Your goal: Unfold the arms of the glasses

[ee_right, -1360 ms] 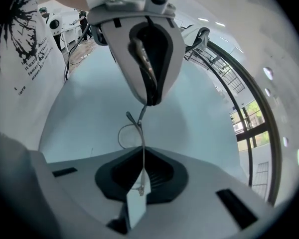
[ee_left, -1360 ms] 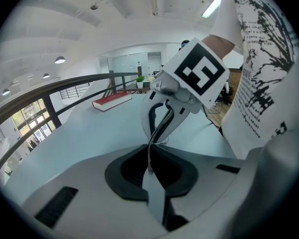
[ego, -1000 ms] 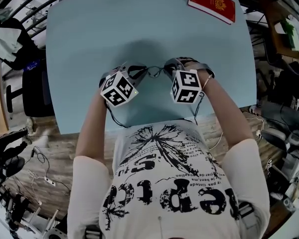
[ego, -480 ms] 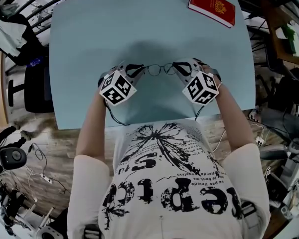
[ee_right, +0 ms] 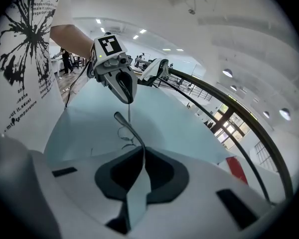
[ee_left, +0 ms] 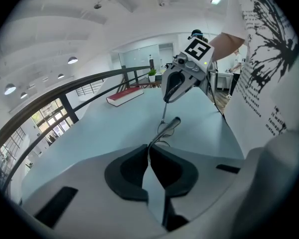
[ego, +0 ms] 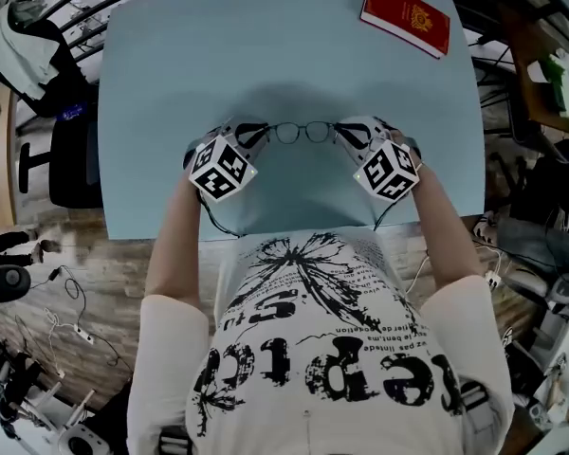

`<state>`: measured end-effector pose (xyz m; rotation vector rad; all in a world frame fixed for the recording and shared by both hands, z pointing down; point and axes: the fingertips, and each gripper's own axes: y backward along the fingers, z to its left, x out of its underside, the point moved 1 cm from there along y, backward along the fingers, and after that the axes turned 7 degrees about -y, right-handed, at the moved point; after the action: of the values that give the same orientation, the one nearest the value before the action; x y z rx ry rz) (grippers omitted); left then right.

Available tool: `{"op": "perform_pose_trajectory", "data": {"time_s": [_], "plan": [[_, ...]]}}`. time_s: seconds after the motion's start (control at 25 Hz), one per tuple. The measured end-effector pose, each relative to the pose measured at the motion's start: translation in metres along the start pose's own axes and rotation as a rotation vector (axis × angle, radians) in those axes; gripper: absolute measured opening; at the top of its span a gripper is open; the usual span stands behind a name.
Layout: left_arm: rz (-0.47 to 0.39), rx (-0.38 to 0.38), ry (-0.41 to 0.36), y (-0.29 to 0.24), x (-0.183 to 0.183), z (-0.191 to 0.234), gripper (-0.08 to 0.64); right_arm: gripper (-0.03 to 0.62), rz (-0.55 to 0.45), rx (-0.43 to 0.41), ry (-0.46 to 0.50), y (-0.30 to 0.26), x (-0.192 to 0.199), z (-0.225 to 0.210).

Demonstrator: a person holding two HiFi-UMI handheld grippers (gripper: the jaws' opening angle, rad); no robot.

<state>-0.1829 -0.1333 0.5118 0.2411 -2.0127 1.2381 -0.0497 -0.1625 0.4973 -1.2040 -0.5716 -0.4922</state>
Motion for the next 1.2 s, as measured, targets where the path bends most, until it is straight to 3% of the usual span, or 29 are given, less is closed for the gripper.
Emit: {"op": "perform_pose_trajectory", "data": {"time_s": [0.68, 0.8, 0.96, 1.12, 1.2], "plan": [[0.004, -0.030, 0.062, -0.009, -0.005, -0.010, 0.029, 0.029, 0.004, 0.005, -0.033, -0.005, 0.014, 0.005], [-0.007, -0.023, 0.077, -0.008, -0.006, -0.014, 0.043, 0.044, 0.007, 0.025, -0.055, -0.007, 0.014, 0.007], [-0.009, -0.028, 0.097, -0.004, -0.002, -0.017, 0.106, 0.116, -0.001, 0.026, -0.106, -0.004, 0.016, 0.010], [-0.021, -0.070, 0.127, 0.006, 0.003, -0.018, 0.112, 0.117, 0.017, 0.036, -0.162, 0.005, 0.026, 0.009], [-0.045, -0.108, 0.127, 0.016, -0.001, -0.019, 0.112, 0.086, 0.028, 0.054, -0.188, 0.013, 0.030, 0.007]]}}
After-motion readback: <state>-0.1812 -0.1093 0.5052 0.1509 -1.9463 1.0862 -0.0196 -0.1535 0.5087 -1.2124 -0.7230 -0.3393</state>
